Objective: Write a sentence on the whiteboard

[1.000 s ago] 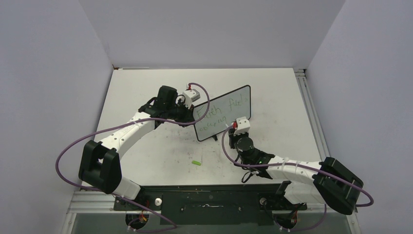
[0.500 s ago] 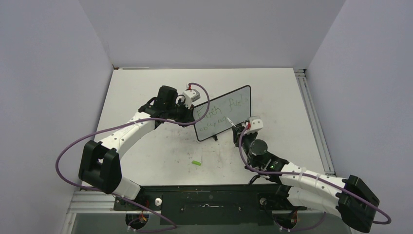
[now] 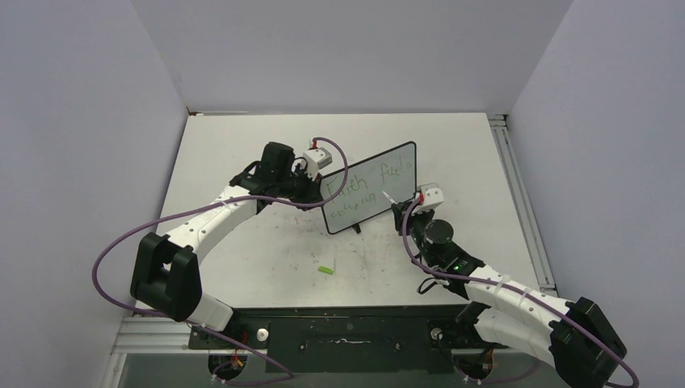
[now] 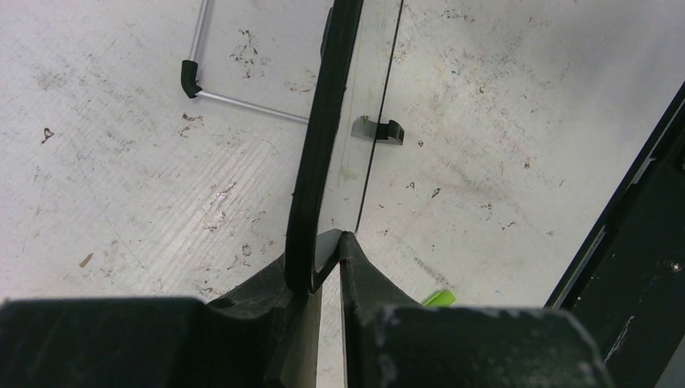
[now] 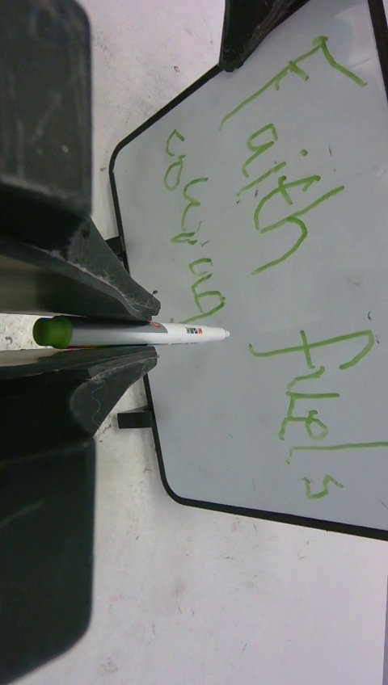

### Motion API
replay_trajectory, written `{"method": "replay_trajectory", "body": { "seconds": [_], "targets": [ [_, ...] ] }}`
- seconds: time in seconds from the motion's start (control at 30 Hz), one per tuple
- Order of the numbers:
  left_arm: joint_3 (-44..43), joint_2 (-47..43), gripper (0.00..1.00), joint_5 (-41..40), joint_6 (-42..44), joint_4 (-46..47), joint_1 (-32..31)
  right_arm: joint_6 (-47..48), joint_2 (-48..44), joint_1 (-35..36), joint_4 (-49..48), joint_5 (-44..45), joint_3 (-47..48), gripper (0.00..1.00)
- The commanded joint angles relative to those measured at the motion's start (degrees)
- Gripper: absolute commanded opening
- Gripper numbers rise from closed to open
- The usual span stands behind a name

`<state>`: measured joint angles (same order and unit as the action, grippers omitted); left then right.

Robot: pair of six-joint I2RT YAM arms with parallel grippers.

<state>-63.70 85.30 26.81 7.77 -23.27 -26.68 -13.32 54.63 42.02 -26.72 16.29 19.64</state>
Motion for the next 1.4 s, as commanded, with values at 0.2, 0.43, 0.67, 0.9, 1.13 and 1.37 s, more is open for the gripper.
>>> {"method": "replay_trajectory", "body": {
  "seconds": [0.2, 0.43, 0.67, 0.9, 1.13, 1.37],
  "targets": [
    [-0.2, 0.3, 0.00, -3.4, 2.3, -0.6, -1.2, 0.0, -0.4, -4.4, -5.9, -8.1, -2.6, 0.05],
    [-0.5, 0.3, 0.00, -4.0, 2.7, -1.3, -1.4, 0.5, 1.0, -4.4, -6.7, -9.4, -2.5, 0.05],
    [-0.5, 0.4, 0.00, -3.9, 2.8, -1.4, -1.4, 0.5, 2.5, -4.4, -8.8, -8.5, -2.8, 0.05],
    [-0.5, 0.2, 0.00, -4.0, 2.9, -1.4, -1.4, 0.4, 4.5, -4.4, -10.5, -7.1, -2.5, 0.05],
    [-0.5, 0.1, 0.00, -3.9, 2.9, -1.4, -1.4, 0.7, 6.0, -4.4, -11.2, -6.5, -2.4, 0.05],
    [-0.5, 0.1, 0.00, -4.0, 2.9, -1.4, -1.4, 0.5, 6.4, -4.4, -12.1, -4.7, -2.7, 0.05]
  ]
}}
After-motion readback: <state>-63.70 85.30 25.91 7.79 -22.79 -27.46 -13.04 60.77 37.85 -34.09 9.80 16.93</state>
